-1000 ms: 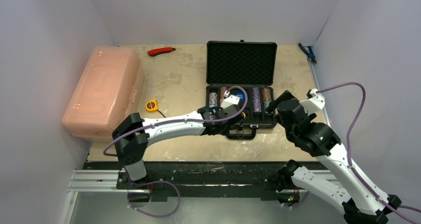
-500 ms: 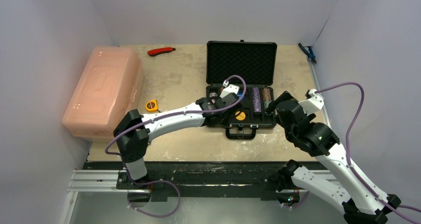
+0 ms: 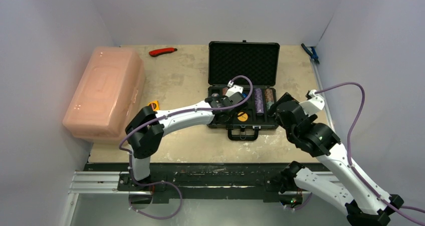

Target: Pack up texas hold em set

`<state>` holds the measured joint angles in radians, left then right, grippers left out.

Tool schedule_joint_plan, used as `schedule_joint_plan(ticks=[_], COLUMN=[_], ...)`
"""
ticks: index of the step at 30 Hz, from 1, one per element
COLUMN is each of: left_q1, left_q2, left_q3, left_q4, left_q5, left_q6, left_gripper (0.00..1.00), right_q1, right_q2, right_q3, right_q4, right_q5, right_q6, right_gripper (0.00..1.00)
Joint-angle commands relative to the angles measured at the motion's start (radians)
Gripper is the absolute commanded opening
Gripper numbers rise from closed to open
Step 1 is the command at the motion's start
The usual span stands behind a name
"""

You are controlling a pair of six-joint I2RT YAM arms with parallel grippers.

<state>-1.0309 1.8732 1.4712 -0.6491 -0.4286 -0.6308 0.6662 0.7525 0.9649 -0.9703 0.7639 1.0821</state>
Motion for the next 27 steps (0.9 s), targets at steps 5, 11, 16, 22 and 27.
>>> schedule_joint_plan(ticks=[5,11,16,22,27], left_q1=[0.012,0.015,0.019,0.023,0.023], left_q2=[0.050,0.062,0.068,0.074,0.078], left_q3=[0.060,0.053,0.041,0.038,0.037], left_q4=[0.015,0.014,0.023,0.026,0.030], left_q5=[-0.050,-0.064,-0.064,-0.068,-0.068], left_q6=[0.022,0.022,0.021,0.021,0.020], left_gripper=[0.00,0.01,0.07,0.12,0.15], right_q1=[-0.004,-0.005,-0.004,-0.005,-0.004], right_q2=[-0.003,-0.009,-0.011,-0.012,-0.015], right_q3=[-0.005,-0.010,-0.012,-0.011,-0.015], right_q4=[0.018,0.013,0.014,0.011,0.012], right_q5=[0.008,0.007,0.006,0.008,0.008], right_q6=[-0.013,-0.013,-0.013,-0.014,-0.013], right_gripper=[0.99,0.99,0.99,0.99,0.99])
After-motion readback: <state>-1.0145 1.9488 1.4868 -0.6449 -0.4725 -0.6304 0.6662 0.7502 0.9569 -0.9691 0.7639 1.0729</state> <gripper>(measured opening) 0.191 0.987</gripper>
